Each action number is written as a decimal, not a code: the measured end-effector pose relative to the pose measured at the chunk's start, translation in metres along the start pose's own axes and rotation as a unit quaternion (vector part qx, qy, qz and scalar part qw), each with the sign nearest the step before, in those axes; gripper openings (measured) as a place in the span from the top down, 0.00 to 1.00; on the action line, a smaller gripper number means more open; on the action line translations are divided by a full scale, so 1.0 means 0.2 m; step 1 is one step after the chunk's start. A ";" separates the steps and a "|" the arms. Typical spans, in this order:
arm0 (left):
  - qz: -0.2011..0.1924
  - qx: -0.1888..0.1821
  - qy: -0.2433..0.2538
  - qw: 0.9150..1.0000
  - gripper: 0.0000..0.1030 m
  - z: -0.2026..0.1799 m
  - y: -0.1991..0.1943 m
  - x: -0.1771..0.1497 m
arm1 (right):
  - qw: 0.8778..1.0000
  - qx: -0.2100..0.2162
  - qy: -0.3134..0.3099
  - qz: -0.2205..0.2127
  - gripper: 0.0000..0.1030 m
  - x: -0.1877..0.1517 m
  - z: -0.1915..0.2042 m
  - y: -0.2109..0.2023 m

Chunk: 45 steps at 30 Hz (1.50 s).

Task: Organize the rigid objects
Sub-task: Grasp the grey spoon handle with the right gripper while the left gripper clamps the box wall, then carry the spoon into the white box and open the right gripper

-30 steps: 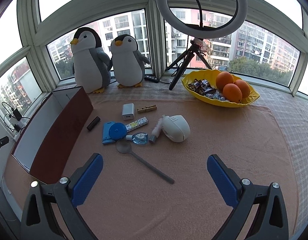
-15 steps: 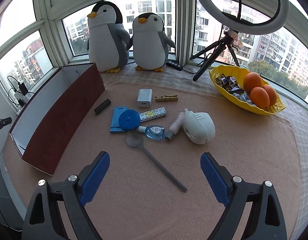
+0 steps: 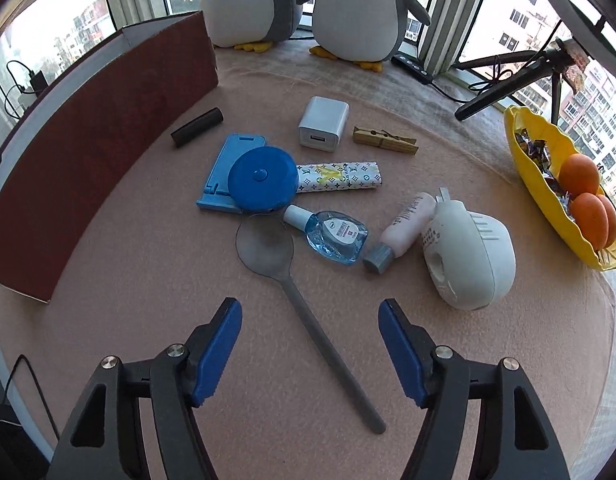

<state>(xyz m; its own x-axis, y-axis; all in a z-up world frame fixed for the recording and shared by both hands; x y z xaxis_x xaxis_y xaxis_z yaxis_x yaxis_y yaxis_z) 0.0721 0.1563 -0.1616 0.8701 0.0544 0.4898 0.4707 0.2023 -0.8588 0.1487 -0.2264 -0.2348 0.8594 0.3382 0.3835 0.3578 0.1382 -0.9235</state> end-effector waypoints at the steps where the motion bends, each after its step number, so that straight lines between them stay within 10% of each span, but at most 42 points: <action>1: 0.001 0.002 0.007 1.000 0.25 -0.01 0.00 0.00 | 1.000 0.002 -0.003 0.006 0.38 0.01 0.00 0.03; 9: 0.020 -0.008 0.023 0.999 0.25 -0.04 0.06 0.01 | 0.999 0.021 -0.009 0.045 0.53 0.03 -0.02 0.13; 16: 0.030 -0.014 0.012 0.999 0.32 -0.02 0.10 0.00 | 0.998 0.032 -0.012 0.049 0.85 0.01 0.01 0.11; 32: 0.036 -0.037 -0.013 0.999 0.86 0.00 0.17 0.00 | 0.997 0.046 0.049 0.023 0.96 -0.01 -0.03 0.04; 45: 0.025 -0.043 -0.009 0.999 0.92 -0.02 0.17 0.01 | 0.996 0.057 0.064 -0.015 0.97 0.05 0.01 -0.15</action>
<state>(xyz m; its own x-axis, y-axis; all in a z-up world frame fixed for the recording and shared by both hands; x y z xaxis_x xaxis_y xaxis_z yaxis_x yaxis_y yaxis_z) 0.0893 0.1594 -0.1903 0.8903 0.0799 0.4482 0.4385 0.1149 -0.8914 0.1463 -0.2256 -0.2037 0.8910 0.2126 0.4011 0.3461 0.2536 -0.9033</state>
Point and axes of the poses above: each gripper's, at about its wrist camera, not at the fingertips, and y roughly the way its jaws point, z to its left, x to its top, the point moved 6 cm from there along y, roughly the way its jaws point, and after that the axes turned 6 degrees about y, right-handed, at the moved point
